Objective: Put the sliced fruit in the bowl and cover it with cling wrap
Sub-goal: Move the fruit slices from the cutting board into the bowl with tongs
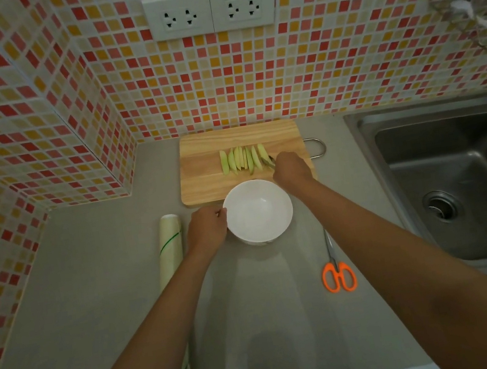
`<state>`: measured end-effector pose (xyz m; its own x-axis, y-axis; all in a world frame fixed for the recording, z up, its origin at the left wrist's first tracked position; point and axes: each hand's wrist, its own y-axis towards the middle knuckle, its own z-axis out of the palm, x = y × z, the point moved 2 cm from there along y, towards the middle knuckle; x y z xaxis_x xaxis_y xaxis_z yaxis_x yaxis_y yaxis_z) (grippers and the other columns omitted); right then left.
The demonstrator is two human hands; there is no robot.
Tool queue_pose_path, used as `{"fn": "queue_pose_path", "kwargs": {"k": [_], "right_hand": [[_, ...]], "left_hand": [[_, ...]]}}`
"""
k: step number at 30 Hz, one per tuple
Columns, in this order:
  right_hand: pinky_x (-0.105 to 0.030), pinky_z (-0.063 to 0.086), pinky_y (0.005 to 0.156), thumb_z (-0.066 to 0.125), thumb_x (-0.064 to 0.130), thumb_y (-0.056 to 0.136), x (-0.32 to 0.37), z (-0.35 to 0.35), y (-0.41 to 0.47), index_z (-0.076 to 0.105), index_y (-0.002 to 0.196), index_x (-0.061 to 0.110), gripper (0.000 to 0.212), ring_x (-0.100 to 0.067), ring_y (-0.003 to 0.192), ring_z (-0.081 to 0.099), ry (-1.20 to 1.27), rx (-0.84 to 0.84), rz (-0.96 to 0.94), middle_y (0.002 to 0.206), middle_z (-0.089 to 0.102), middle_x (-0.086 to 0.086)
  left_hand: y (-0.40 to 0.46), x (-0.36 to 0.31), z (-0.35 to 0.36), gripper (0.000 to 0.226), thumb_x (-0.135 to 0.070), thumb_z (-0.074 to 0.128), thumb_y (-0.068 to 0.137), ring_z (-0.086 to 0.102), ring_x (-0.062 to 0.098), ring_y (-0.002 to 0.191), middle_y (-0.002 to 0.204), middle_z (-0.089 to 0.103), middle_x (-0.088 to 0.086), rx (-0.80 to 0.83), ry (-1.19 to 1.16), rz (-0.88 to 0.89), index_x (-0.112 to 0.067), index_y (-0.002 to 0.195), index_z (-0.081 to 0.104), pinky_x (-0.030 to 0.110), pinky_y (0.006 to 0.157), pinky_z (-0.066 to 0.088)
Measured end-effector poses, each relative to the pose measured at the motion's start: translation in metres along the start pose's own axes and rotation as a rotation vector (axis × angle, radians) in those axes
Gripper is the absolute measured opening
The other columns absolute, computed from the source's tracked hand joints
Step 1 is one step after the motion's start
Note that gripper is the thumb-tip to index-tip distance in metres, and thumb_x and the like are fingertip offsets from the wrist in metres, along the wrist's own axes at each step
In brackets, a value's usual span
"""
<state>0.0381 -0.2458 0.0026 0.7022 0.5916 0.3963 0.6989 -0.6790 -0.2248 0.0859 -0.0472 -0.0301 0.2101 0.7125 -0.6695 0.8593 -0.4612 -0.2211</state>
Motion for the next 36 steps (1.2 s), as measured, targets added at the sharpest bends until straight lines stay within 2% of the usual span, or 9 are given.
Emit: {"fn": "queue_pose_path", "kwargs": {"k": [5,8,10,12,14,17,21,29,36], "right_hand": [[-0.030,0.038,0.065,0.044,-0.004,0.089,0.000,-0.009,-0.011,0.062,0.093,-0.003,0.018,-0.034,0.096,0.062,0.032,-0.014,-0.019,0.103,0.064,-0.018],[-0.028,0.032,0.055,0.045,0.004,0.093,-0.003,-0.019,-0.030,0.045,0.061,0.007,0.032,-0.029,0.077,0.055,0.121,-0.038,-0.046,0.074,0.054,-0.010],[-0.028,0.025,0.048,0.046,0.013,0.095,-0.009,-0.023,-0.058,0.036,0.053,0.013,0.043,-0.023,0.067,0.047,0.182,-0.037,-0.076,0.058,0.042,-0.002],[-0.028,0.023,0.049,0.048,0.017,0.095,-0.017,-0.021,-0.092,0.036,0.054,0.014,0.043,-0.022,0.063,0.044,0.188,-0.002,-0.126,0.056,0.039,-0.001],[-0.028,0.029,0.055,0.049,0.018,0.094,-0.026,-0.015,-0.118,0.044,0.060,0.010,0.035,-0.025,0.065,0.048,0.115,0.046,-0.155,0.063,0.048,-0.008],[-0.028,0.035,0.063,0.050,0.019,0.093,-0.030,-0.001,-0.133,0.061,0.080,0.004,0.023,-0.035,0.084,0.062,0.005,0.116,-0.116,0.089,0.065,-0.021],[-0.028,0.037,0.066,0.047,0.012,0.093,-0.024,0.011,-0.130,0.061,0.097,-0.003,0.021,-0.035,0.096,0.063,-0.065,0.167,-0.074,0.105,0.064,-0.021],[-0.028,0.034,0.062,0.049,0.015,0.093,-0.012,-0.030,-0.082,0.061,0.084,0.000,0.020,-0.035,0.089,0.063,0.045,-0.017,-0.076,0.093,0.064,-0.019],[-0.030,0.040,0.067,0.046,0.001,0.088,0.009,-0.008,-0.018,0.061,0.100,-0.002,0.019,-0.035,0.099,0.062,-0.011,0.059,-0.064,0.109,0.064,-0.018]], "left_hand": [[-0.001,0.000,-0.001,0.031,-0.021,0.047,0.094,0.069,0.032,0.085,0.089,0.075,0.014,0.003,-0.014,-0.011,-0.008,0.096,0.076,0.042,0.081,0.056],[0.000,0.000,-0.002,0.031,-0.020,0.048,0.094,0.069,0.034,0.081,0.083,0.074,0.016,0.004,-0.034,-0.005,-0.004,0.089,0.075,0.045,0.080,0.056],[0.000,0.001,-0.003,0.031,-0.019,0.049,0.093,0.069,0.036,0.079,0.080,0.073,0.018,0.003,-0.048,-0.015,-0.002,0.086,0.074,0.047,0.079,0.056],[0.000,0.001,-0.005,0.032,-0.019,0.050,0.093,0.069,0.038,0.078,0.079,0.073,0.020,0.004,-0.058,-0.018,0.002,0.085,0.073,0.049,0.079,0.056],[0.000,0.001,-0.005,0.031,-0.018,0.050,0.093,0.069,0.038,0.078,0.080,0.072,0.021,0.010,-0.057,-0.008,0.003,0.086,0.072,0.049,0.080,0.055],[0.000,-0.001,-0.005,0.031,-0.017,0.050,0.092,0.069,0.039,0.080,0.083,0.073,0.022,0.008,-0.061,-0.009,0.004,0.088,0.072,0.049,0.080,0.056],[-0.002,-0.003,-0.004,0.028,-0.014,0.050,0.091,0.070,0.039,0.083,0.085,0.073,0.023,-0.002,-0.069,0.000,0.004,0.087,0.072,0.048,0.078,0.057],[0.000,-0.006,-0.004,0.028,-0.015,0.052,0.093,0.070,0.037,0.083,0.085,0.074,0.021,-0.012,-0.052,0.009,0.003,0.089,0.074,0.045,0.078,0.056],[0.000,-0.006,-0.003,0.026,-0.014,0.054,0.091,0.071,0.034,0.085,0.092,0.076,0.017,-0.027,-0.040,0.034,-0.004,0.099,0.076,0.044,0.080,0.056]]}}
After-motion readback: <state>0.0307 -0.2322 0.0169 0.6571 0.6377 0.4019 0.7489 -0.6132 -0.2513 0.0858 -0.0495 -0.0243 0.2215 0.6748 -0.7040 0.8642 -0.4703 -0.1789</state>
